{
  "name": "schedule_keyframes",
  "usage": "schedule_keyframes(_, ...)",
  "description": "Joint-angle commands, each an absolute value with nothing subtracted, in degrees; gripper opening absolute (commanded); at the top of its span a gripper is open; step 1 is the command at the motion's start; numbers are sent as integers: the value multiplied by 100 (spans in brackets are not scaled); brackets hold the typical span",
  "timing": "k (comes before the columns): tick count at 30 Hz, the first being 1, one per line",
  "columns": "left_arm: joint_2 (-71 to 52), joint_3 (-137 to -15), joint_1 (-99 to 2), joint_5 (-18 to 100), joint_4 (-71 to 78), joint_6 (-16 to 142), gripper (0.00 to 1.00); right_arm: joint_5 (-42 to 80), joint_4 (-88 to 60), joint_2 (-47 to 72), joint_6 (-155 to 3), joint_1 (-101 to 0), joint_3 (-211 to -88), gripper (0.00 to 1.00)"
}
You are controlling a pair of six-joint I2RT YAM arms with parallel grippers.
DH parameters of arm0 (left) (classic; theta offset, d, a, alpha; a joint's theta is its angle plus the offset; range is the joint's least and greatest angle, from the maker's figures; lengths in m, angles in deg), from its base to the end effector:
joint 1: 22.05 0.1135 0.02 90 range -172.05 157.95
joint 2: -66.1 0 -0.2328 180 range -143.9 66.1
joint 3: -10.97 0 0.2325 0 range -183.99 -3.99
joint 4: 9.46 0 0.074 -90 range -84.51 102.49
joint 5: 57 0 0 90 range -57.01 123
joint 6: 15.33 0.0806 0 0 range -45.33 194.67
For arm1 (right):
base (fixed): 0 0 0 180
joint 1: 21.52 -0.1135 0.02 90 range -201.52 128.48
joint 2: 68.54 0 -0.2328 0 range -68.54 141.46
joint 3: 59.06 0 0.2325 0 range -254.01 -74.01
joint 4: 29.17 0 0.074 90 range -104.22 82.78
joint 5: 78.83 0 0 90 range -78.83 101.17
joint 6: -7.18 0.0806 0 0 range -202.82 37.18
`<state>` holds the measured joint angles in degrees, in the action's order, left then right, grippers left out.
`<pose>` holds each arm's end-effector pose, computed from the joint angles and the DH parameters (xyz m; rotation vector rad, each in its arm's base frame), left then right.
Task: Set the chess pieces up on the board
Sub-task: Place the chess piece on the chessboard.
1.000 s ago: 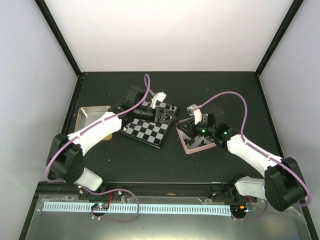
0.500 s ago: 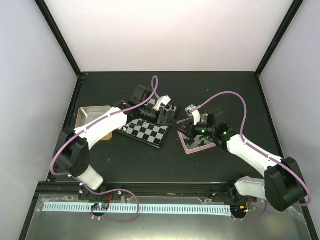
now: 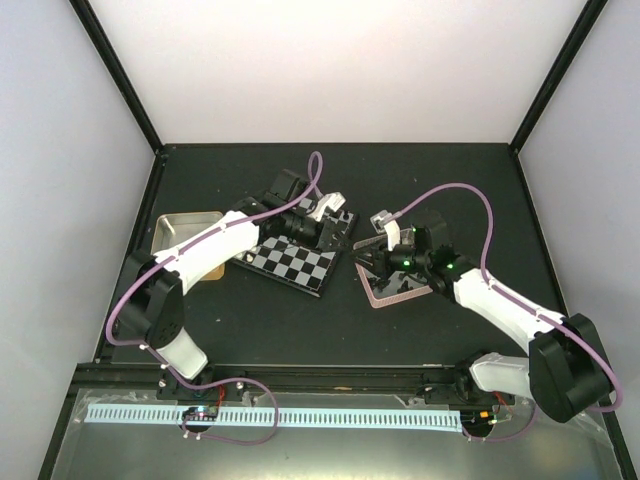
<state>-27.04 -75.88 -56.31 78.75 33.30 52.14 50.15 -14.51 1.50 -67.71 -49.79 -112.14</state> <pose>0.2561 -0.2443 0.2221 0.6566 2.4822 -1.3917 0.2220 0.1769 0.1928 -0.6729 2.1003 1.1582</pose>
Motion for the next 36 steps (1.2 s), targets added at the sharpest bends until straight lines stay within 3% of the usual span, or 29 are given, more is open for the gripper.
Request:
schedule_keyframes(1, -2758, -7876, -5652, 7695, 3493, 5374, 4, 5108, -1445, 122, -6859, -5032, -11357, 20)
schedule_keyframes(9, -2436, -7617, -5637, 6467, 3480, 5359, 2, 4693, -1480, -144, -6755, -5026, -11198, 61)
schedule_keyframes(12, -2270, -7448, -5627, 5427, 3495, 5288, 1, 4241, -1544, -369, -6620, -5026, -11015, 70)
schedule_keyframes(18, -2389, -7160, -5641, 3892, 3341, 5329, 2, 3075, -1526, -580, -6197, -5017, -10718, 73)
schedule_keyframes(25, -3027, -7128, -5694, 3691, 2530, 5648, 2, 2771, -1631, -492, -5899, -5017, -10600, 73)
schedule_keyframes(36, -3995, -7615, -5740, 3075, 2532, 6052, 3, 2573, -1518, -378, -5831, -5017, -10635, 73)
